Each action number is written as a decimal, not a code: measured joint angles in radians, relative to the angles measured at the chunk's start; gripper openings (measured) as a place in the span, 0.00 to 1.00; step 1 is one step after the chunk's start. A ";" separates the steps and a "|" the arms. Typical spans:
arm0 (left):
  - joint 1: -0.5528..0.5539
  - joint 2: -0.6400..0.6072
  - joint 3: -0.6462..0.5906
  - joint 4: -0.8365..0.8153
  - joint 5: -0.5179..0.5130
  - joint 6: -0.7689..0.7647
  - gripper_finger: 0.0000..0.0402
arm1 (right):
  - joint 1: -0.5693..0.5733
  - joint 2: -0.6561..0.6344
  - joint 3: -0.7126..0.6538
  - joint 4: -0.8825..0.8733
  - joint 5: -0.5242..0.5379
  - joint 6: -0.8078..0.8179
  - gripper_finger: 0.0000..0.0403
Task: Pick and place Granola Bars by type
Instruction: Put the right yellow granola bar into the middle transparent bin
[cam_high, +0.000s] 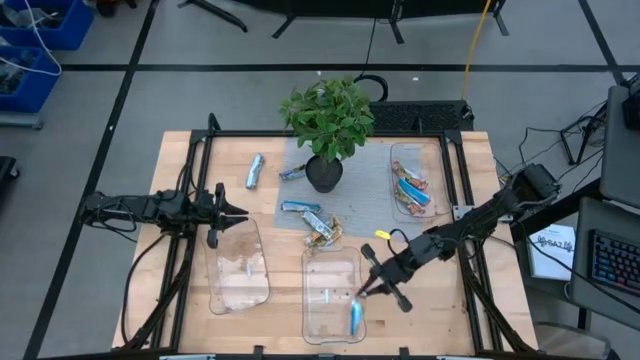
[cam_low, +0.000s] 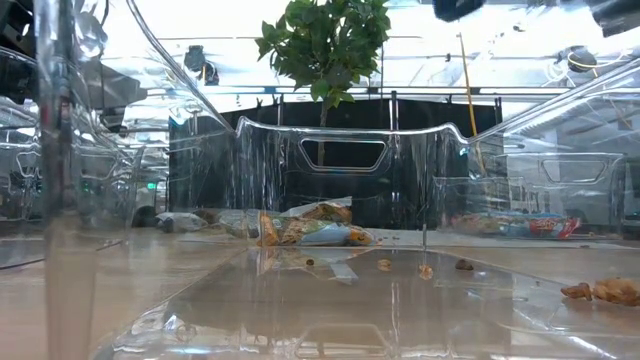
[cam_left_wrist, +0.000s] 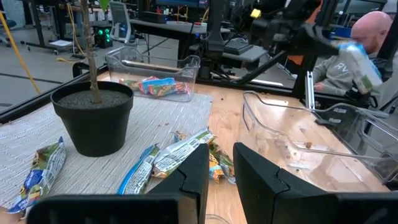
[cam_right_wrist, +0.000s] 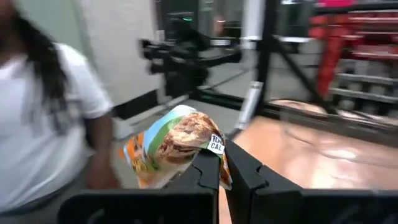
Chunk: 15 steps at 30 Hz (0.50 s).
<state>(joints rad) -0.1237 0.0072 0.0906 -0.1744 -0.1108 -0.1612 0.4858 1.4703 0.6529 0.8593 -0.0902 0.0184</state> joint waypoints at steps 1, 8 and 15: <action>0.000 0.000 0.000 0.001 0.000 0.000 0.19 | 0.000 0.019 0.000 0.011 0.043 0.007 0.00; 0.000 0.000 0.000 0.002 0.000 0.000 0.19 | -0.011 0.105 0.000 0.079 0.273 0.106 0.00; 0.000 0.000 0.000 0.003 -0.002 0.000 0.19 | -0.027 0.116 0.077 -0.063 0.337 0.112 0.00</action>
<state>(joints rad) -0.1237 0.0074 0.0906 -0.1710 -0.1123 -0.1614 0.4583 1.5867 0.7303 0.7960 0.2464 0.1309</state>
